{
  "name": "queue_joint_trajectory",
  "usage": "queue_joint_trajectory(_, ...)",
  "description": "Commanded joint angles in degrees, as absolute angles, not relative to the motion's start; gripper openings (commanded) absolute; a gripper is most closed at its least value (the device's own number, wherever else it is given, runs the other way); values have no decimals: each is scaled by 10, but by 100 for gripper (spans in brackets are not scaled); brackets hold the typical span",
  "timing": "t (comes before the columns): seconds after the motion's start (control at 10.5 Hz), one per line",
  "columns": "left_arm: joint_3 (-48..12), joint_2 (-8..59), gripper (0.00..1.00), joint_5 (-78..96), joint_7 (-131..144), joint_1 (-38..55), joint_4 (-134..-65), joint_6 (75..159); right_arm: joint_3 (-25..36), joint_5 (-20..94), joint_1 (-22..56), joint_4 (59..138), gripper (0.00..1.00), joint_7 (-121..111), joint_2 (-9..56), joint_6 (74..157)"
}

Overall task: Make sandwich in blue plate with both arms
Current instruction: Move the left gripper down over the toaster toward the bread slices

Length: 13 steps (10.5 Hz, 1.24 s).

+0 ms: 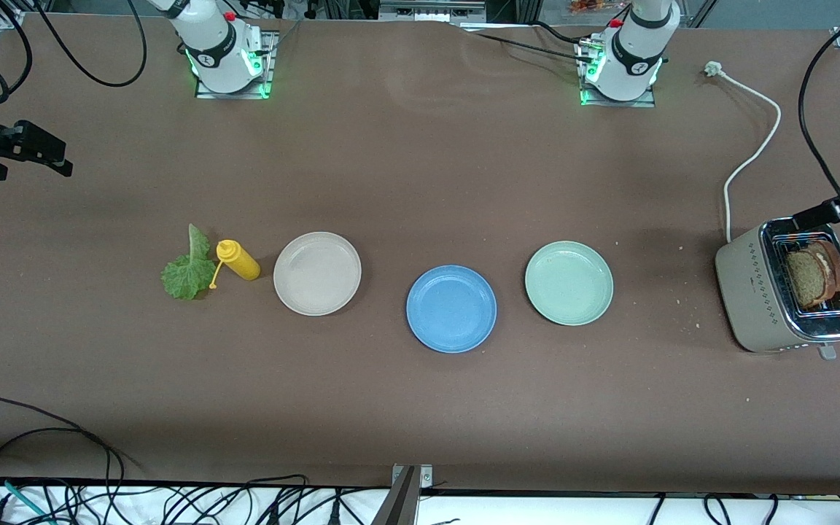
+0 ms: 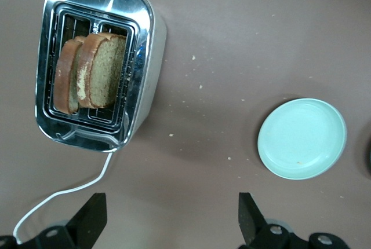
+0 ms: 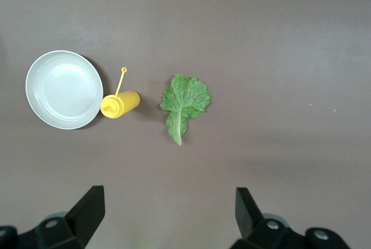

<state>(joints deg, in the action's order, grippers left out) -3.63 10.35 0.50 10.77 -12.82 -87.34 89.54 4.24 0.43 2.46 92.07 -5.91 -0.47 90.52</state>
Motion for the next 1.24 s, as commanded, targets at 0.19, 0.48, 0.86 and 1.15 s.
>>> queue_joint_trajectory(0.19, -40, 162, 100, -67, 54, -133, -861, 897, 43, 14, 24, 908, 100, -58, -2, 893)
queue_joint_trajectory(0.48, -40, 197, 100, -84, 54, -138, -860, 898, 43, 15, 24, 908, 100, -59, -2, 893)
queue_joint_trajectory(0.86, -40, 224, 100, -91, 13, -172, -860, 976, 42, 15, 24, 908, 100, -57, -2, 893)
queue_joint_trajectory(1.15, -40, 246, 100, -105, -30, -194, -860, 1032, 42, 15, 24, 908, 100, -57, -2, 893)
